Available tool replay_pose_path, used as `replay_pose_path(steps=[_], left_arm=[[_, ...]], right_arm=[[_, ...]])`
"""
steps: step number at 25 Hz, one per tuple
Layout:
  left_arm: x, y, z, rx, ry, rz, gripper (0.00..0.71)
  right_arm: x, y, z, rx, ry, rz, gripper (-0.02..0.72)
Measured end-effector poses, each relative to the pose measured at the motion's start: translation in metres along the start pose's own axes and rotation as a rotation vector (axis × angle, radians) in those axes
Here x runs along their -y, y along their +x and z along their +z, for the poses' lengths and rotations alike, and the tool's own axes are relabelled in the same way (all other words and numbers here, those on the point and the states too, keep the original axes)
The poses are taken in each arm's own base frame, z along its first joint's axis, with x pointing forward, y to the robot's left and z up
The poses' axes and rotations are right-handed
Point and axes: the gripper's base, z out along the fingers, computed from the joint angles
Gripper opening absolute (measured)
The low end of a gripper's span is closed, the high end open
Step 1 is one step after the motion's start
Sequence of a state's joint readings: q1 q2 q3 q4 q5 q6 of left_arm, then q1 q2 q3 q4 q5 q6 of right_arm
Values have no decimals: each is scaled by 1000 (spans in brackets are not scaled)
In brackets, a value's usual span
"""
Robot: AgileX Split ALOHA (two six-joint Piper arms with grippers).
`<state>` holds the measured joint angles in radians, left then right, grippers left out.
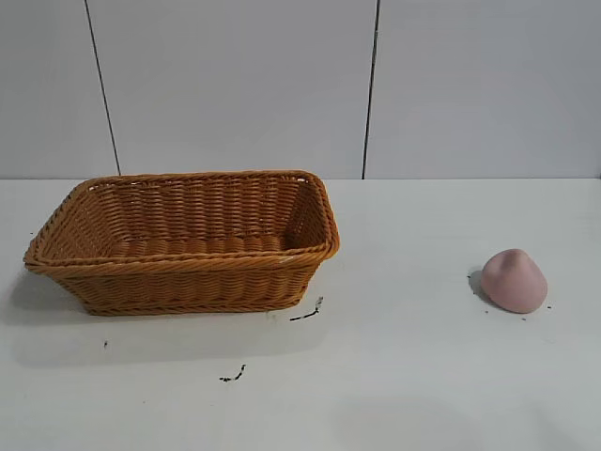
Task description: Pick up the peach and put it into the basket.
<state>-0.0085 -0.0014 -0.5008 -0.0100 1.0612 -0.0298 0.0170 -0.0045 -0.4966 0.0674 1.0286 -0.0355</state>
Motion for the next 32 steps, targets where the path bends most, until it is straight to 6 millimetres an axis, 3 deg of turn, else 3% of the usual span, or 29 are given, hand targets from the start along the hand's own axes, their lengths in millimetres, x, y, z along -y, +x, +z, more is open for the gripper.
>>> replay_pose_path(steps=[11,14,18,23,26,32], left_arm=[[0,0,0,0,0,0,693],[0,0,0,0,0,0,693],[0,0,0,0,0,0,693],[0,0,0,0,0,0,693],[0,0,0,0,0,0,693],[0,0,0,0,0,0,693]], right_arm=[[0,-3,-3,17,0,-1,634],[0,-21,-6,8,0,9,638],[1,-60,12,-109,2,42,683],[4,-107,64,-304,8,52,687],[7,-129,111,-435,9,50,687],[13,-144,213,-667,10,53,687]])
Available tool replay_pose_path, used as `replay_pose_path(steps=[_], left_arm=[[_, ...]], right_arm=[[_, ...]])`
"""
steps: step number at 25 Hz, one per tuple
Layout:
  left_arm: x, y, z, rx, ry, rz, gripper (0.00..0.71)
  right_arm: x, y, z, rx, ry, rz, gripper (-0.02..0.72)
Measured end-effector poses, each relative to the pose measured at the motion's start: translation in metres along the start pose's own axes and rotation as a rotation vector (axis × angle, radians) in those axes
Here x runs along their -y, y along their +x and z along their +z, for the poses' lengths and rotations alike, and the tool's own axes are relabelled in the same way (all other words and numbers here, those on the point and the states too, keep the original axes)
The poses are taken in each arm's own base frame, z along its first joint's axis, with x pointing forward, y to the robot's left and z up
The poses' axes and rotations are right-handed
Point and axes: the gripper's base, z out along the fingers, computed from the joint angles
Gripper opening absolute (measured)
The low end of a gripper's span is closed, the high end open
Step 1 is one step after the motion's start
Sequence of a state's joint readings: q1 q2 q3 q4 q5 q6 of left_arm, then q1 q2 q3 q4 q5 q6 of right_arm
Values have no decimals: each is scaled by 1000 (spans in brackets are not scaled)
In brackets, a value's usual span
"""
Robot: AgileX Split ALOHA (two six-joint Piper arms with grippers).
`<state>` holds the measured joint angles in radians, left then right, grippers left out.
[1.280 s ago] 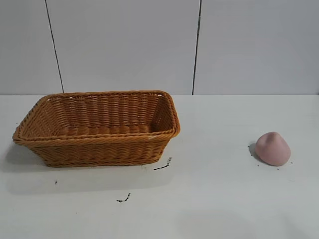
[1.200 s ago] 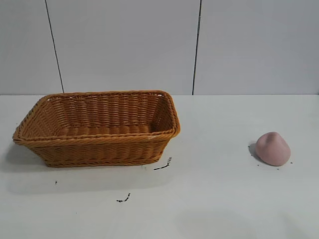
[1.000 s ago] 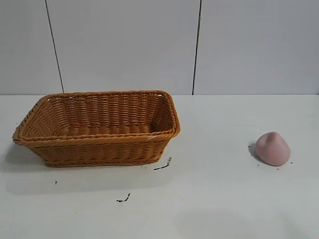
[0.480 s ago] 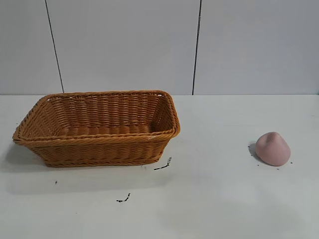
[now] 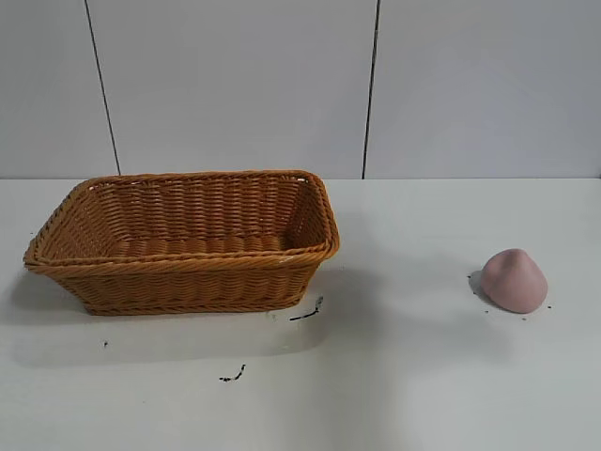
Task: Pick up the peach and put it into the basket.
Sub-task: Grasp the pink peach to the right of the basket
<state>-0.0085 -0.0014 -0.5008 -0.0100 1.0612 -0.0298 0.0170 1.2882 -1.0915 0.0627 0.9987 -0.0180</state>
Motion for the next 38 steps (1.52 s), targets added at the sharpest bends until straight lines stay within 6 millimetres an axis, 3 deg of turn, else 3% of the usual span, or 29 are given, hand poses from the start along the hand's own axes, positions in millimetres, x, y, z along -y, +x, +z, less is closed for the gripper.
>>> replay_pose_path(steps=[4,7,16,25,31,38], left_arm=[[0,0,0,0,0,0,693],[0,0,0,0,0,0,693],[0,0,0,0,0,0,693],[0,0,0,0,0,0,693],[0,0,0,0,0,0,693],[0,0,0,0,0,0,693]], right_arm=[[3,-35,50,-106,9,-6,687],[3,-51,82,-164,5,-13,687],[-13,-59,151,-236,-16,-117,695],[-7,-60,182,-210,29,-117,696],[-5,-50,217,-276,32,-102,696],[-4,-42,237,-315,34,-87,696]])
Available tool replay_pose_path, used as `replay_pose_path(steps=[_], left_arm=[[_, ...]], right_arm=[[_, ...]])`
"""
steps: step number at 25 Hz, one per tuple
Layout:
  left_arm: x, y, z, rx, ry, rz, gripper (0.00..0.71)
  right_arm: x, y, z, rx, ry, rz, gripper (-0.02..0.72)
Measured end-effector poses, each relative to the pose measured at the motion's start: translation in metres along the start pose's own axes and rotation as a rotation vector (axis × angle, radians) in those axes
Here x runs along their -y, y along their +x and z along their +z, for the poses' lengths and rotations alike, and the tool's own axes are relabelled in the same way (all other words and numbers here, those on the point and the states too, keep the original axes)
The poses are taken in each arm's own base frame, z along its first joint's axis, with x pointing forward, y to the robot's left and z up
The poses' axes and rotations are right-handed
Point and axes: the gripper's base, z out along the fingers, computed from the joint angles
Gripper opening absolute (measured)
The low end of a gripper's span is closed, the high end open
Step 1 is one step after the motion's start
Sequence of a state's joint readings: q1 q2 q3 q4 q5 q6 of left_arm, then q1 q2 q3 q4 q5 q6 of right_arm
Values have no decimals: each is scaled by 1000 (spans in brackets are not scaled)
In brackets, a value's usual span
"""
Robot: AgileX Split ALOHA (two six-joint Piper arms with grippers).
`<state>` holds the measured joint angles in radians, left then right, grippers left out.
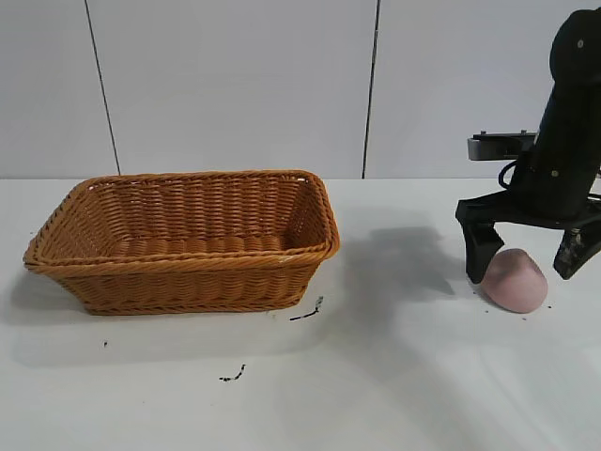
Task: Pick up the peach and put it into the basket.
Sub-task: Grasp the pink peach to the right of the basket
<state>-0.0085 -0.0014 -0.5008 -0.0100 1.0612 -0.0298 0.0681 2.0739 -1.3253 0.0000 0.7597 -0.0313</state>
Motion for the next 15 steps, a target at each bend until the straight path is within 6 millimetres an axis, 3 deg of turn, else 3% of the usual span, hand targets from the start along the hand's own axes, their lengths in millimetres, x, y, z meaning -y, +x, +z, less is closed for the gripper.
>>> replay_pose_path(steps=[5,8,12,15], left_arm=[[0,0,0,0,0,0,693],[0,0,0,0,0,0,693],[0,0,0,0,0,0,693],[0,0,0,0,0,0,693]], right_arm=[[0,1,7,-19,-1,0,693],[0,1,7,-21,-1,0,640],[0,3,7,-38,-1,0,433],[0,3,7,-38,4,-5,159]])
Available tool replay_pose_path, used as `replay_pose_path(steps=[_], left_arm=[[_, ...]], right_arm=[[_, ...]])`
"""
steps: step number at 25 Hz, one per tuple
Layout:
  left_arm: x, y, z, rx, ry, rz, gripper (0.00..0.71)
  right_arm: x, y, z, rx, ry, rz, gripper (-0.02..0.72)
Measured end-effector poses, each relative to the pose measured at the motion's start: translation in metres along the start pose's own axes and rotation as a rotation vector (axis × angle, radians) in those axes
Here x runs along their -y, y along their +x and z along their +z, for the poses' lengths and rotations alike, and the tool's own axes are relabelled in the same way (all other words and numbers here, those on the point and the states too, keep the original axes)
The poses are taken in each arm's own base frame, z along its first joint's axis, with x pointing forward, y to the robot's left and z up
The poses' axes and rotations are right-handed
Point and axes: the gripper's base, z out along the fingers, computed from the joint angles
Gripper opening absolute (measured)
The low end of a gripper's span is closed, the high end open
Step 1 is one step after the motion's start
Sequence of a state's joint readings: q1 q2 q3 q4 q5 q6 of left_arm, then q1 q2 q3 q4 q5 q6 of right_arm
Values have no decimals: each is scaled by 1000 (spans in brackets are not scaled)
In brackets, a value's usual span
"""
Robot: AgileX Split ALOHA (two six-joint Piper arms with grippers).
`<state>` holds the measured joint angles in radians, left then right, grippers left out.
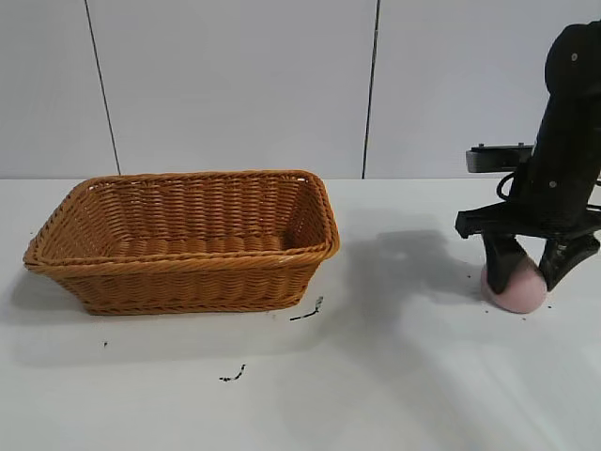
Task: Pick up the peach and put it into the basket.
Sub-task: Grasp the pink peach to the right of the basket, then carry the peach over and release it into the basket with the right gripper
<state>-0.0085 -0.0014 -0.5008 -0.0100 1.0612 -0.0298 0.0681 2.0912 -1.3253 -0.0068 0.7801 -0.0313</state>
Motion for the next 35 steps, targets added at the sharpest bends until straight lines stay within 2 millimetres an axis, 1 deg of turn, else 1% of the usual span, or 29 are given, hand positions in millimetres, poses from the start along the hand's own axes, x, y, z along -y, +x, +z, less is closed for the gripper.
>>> replay_pose_path(steps=[1,2,3,6,8,10,13,14,15,18,19,21,24,27,29,30,34,35], left_arm=[[0,0,0,0,0,0,693],[0,0,0,0,0,0,693],[0,0,0,0,0,0,693],[0,0,0,0,0,0,693],[0,0,0,0,0,0,693],[0,0,0,0,0,0,693],[0,0,0,0,0,0,693],[0,0,0,0,0,0,693],[0,0,0,0,0,0,693],[0,0,0,0,0,0,693],[0,0,0,0,0,0,693],[0,0,0,0,0,0,693],[0,0,0,0,0,0,693],[0,0,0,0,0,0,693],[0,0,0,0,0,0,693],[0,0,0,0,0,0,693],[0,0,0,0,0,0,693],[0,0,0,0,0,0,693]], right_arm=[[0,0,0,0,1,-1,60],[0,0,-1,1,1,-1,1],[0,-1,-2,4,3,-3,-19],[0,-1,-7,13,5,-5,-17],[1,-1,-18,32,8,-12,-17],[1,-1,-38,64,9,-16,-17],[1,2,-76,141,13,-17,-17],[1,2,-76,141,13,-17,-17],[1,2,-90,166,14,-18,-17],[1,-1,-125,204,17,-18,-17],[1,-6,-137,218,16,-16,-17],[1,-14,-153,239,5,-10,-17],[-4,-31,-173,289,-24,-10,-17],[-21,-52,-182,309,-44,-44,-17],[-41,-65,-181,302,-57,-95,-17],[-52,-71,-184,311,-64,-118,-17],[-109,-87,-185,352,-104,-233,-17],[-129,-87,-185,364,-118,-272,-17]])
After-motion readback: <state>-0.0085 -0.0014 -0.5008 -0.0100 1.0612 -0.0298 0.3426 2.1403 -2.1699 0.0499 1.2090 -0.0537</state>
